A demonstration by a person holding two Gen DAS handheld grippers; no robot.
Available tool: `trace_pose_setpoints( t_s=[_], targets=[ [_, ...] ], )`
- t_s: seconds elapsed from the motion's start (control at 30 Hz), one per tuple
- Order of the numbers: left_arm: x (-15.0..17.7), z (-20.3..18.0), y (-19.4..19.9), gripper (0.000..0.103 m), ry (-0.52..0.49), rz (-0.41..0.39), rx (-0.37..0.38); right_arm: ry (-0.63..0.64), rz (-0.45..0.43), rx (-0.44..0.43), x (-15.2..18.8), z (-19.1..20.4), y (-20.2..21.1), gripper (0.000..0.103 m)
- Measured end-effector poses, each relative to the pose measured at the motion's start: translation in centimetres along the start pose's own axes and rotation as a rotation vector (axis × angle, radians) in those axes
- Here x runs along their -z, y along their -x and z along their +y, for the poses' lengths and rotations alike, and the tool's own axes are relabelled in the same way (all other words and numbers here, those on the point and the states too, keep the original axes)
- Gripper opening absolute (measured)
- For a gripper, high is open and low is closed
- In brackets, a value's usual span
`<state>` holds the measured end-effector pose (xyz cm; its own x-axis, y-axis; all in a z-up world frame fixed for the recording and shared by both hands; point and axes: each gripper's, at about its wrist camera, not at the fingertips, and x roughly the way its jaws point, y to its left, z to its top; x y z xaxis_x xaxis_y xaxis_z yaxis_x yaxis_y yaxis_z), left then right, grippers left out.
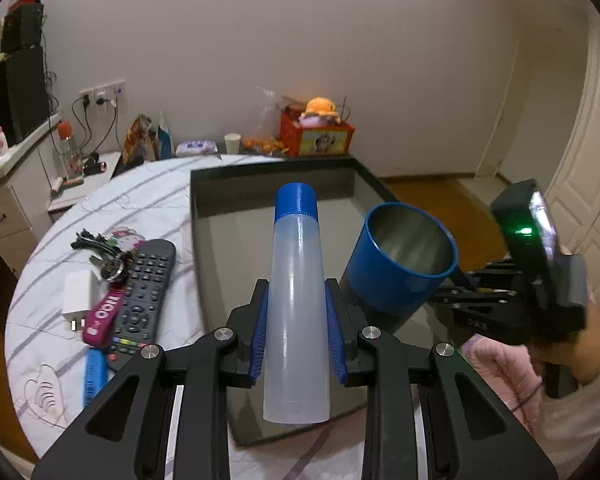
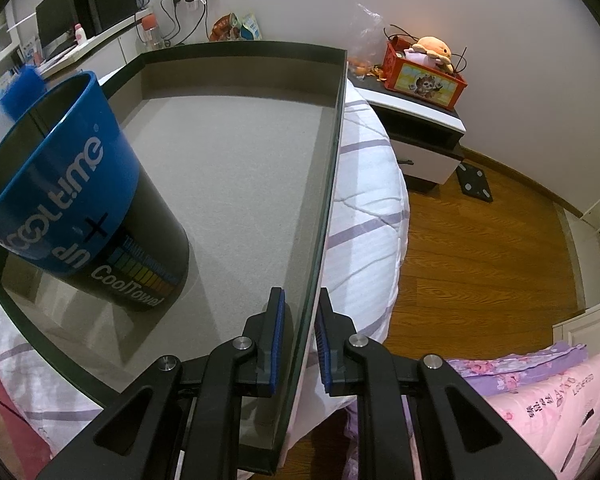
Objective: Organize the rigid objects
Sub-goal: 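Carry the clear bottle into the tray box and open the left gripper, then withdraw the left gripper and grasp the blue highlighter on the bed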
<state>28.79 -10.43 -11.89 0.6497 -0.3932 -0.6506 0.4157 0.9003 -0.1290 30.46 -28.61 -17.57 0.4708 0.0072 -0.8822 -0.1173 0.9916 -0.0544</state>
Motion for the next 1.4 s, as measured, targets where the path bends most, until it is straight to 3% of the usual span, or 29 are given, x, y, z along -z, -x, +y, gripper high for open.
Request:
trace_pose_setpoints(
  t_s=[0.37, 0.73, 1.17, 1.2, 1.27, 1.3, 1.33, 1.4],
  targets=[
    [1.1, -0.8, -4.2, 0.027, 0.003, 0.087, -0.030, -0.008, -0.005, -0.019, 0.1, -0.3, -0.1, 0.016],
    [1.7, -2.6, -6.3, 0.027, -0.002, 0.165, 0.011, -0.007, -0.001, -0.010, 0.2, -0.2, 0.0, 0.016],
    [1.6, -4.1, -7.1, 0.027, -0.026, 0.186, 0.053, -0.005, 0.001, -0.009, 0.1, -0.5, 0.0, 0.016],
    [1.6, -4.0, -6.9, 0.030, -0.022, 0.183, 0.053, -0.005, 0.001, -0.008, 0.1, -0.5, 0.0, 0.016],
    [1.6, -3.7, -6.5, 0.050, -0.015, 0.169, 0.045, -0.004, 0.001, -0.008, 0.1, -0.5, -0.1, 0.016],
    [1.5, -3.4, -6.2, 0.071, -0.011, 0.156, 0.030, -0.004, 0.001, -0.008, 0.1, -0.5, -0.1, 0.016],
    [1.5, -3.1, -5.5, 0.079, -0.006, 0.132, 0.025, -0.005, 0.001, -0.009, 0.1, -0.5, -0.1, 0.016],
    [1.4, -2.7, -4.7, 0.079, 0.013, 0.119, 0.076, -0.005, 0.002, -0.011, 0.1, -0.5, -0.1, 0.016]
  ],
)
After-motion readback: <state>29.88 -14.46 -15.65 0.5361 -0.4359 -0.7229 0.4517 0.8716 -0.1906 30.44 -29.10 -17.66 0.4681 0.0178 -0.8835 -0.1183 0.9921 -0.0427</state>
